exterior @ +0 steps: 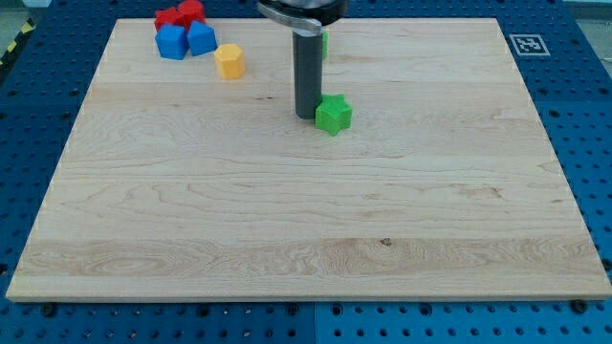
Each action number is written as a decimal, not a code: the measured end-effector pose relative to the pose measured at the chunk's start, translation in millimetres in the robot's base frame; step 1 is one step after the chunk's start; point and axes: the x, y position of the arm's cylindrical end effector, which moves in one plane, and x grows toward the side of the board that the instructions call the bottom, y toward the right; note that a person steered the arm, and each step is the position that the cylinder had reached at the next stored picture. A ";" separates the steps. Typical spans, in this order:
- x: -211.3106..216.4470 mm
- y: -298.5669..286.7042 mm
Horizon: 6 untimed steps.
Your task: Point your arm closer to the yellow heart
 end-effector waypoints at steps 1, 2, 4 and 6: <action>-30.3 -11.0; -56.9 -23.6; -98.9 -30.6; -120.4 -33.4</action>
